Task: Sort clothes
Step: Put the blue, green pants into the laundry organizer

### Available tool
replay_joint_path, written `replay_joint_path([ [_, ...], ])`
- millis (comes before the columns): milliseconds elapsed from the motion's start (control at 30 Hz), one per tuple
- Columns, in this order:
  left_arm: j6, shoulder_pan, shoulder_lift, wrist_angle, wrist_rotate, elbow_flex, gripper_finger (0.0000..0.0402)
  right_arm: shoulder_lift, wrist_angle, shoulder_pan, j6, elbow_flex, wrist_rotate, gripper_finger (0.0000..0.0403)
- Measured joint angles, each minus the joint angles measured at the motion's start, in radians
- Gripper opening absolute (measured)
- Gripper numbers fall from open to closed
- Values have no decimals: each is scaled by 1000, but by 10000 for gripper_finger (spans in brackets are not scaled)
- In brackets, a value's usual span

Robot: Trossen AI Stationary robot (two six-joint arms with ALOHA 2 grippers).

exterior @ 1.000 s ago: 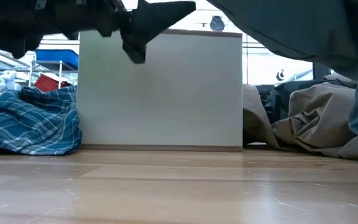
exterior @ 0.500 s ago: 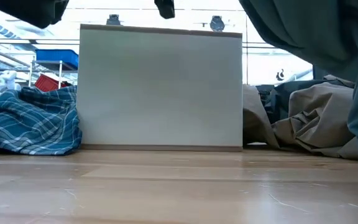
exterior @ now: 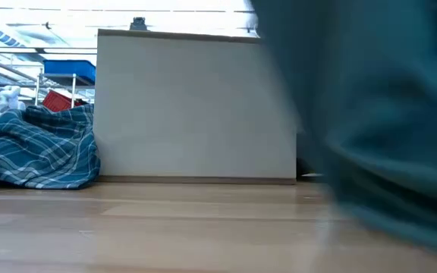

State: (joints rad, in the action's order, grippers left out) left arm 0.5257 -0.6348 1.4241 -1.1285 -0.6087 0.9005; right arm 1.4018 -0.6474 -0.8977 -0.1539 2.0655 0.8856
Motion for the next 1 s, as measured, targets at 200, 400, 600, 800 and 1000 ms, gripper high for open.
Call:
replay_joint_path([
  [200,182,-6,-212,77,-144,65,7,-77,52,81,-136,0,111,8],
  [400,277,56,-266,339,-84,342,7,-129,296,175,-434,0,-52,8],
  [600,277,114,-181,695,35,746,7,-151,506,214,-669,10,-239,5],
  [800,267,170,-38,978,158,1105,7,-142,503,227,-695,77,-477,4],
  [1000,205,159,59,1145,308,1265,7,-134,401,226,-491,87,-548,4],
])
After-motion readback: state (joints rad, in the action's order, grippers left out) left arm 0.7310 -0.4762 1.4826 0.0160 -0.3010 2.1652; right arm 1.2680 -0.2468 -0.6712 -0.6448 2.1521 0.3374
